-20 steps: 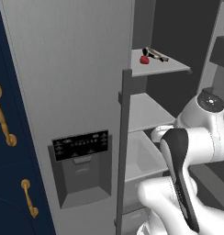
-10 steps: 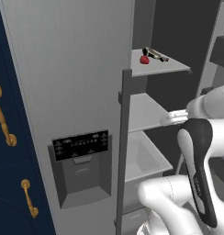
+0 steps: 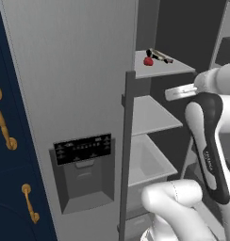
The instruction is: Take the strawberry from the fridge and place it on top of the pancake, located on the dining counter.
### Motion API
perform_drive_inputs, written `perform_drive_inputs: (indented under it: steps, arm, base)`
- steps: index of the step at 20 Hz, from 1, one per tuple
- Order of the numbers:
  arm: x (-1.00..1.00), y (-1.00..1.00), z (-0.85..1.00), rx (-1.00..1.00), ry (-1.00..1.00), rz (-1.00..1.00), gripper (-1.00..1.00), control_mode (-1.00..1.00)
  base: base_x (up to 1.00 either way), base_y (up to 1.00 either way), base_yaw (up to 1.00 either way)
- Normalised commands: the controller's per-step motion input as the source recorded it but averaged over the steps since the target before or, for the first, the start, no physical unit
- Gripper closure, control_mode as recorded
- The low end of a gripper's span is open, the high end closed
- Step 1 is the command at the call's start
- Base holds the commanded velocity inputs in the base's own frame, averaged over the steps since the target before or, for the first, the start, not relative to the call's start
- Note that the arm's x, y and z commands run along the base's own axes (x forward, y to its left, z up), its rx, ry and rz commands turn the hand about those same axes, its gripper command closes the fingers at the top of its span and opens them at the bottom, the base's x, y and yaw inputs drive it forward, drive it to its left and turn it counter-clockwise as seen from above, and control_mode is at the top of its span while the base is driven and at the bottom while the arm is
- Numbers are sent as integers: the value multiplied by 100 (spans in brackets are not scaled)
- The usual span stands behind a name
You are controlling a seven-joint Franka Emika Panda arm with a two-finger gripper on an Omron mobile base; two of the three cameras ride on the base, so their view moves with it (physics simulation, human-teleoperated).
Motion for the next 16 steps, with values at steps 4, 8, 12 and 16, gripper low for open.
perform_drive_inputs:
  steps: [4,8,12,16]
  arm:
    - [71,-2,67,-6,-3,0,-100,-100]
    - [69,-15,50,0,-3,3,-100,-100]
    - [98,0,24,-2,1,0,-100,-100]
    - [86,-14,1,0,16,0,-100,-100]
  base:
    - [0,0,0]
    - [0,0,0]
    - [0,0,0]
    - [0,0,0]
